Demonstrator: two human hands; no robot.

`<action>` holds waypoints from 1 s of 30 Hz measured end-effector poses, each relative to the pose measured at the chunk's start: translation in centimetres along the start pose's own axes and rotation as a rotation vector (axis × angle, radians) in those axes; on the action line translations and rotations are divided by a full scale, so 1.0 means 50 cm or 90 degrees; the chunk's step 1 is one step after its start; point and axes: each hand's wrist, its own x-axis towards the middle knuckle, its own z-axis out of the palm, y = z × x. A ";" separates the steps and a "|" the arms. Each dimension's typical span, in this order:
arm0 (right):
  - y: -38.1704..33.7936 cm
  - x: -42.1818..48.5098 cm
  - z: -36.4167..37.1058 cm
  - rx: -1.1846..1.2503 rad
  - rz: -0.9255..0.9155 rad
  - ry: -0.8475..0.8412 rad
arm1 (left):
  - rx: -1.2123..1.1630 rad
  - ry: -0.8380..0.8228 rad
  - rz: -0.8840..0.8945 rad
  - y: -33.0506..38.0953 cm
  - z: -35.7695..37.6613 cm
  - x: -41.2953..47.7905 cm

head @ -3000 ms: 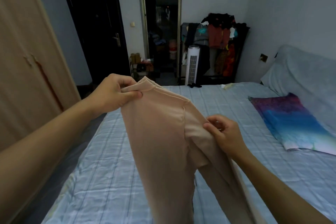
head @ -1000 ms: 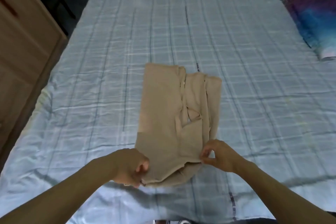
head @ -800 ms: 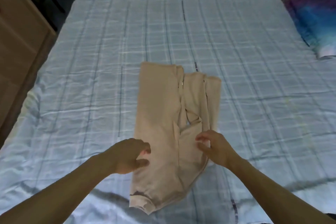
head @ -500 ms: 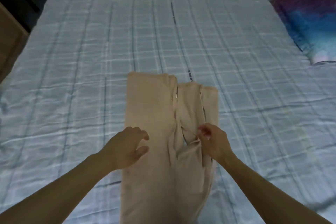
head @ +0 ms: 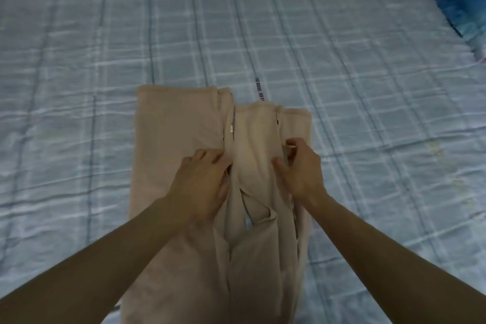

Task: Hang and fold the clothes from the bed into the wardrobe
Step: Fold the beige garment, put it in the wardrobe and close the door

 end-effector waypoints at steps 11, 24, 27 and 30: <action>0.049 0.000 -0.061 0.125 -0.034 0.150 | -0.043 0.047 -0.018 0.063 -0.025 0.056; 0.063 0.094 -0.073 0.119 0.120 0.098 | -0.240 -0.075 -0.097 0.141 -0.009 0.176; 0.060 0.104 -0.075 0.115 0.113 0.106 | -0.306 -0.111 -0.107 0.151 -0.012 0.215; 0.064 0.117 -0.077 0.131 0.123 0.080 | -0.324 -0.114 -0.119 0.163 -0.014 0.243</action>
